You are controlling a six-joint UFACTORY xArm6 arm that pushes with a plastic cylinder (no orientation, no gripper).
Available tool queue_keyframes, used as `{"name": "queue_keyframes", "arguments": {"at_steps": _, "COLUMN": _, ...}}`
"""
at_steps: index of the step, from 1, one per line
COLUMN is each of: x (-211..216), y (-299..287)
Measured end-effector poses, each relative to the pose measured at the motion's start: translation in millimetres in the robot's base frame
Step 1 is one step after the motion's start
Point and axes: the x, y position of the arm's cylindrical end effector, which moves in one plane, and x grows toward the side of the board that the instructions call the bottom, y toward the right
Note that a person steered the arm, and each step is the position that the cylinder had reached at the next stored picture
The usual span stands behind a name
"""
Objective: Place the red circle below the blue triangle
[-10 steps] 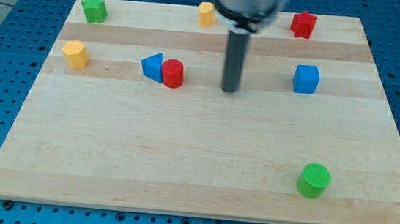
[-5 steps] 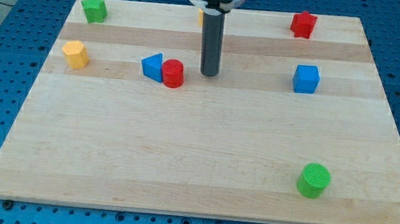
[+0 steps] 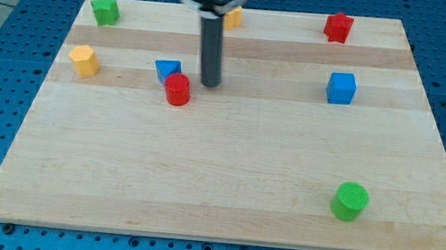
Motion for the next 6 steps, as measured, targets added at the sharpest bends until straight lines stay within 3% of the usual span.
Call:
{"name": "queue_keyframes", "arguments": {"at_steps": 1, "x": 7, "y": -22}}
{"name": "queue_keyframes", "arguments": {"at_steps": 5, "x": 35, "y": 7}}
{"name": "queue_keyframes", "arguments": {"at_steps": 6, "x": 36, "y": 119}}
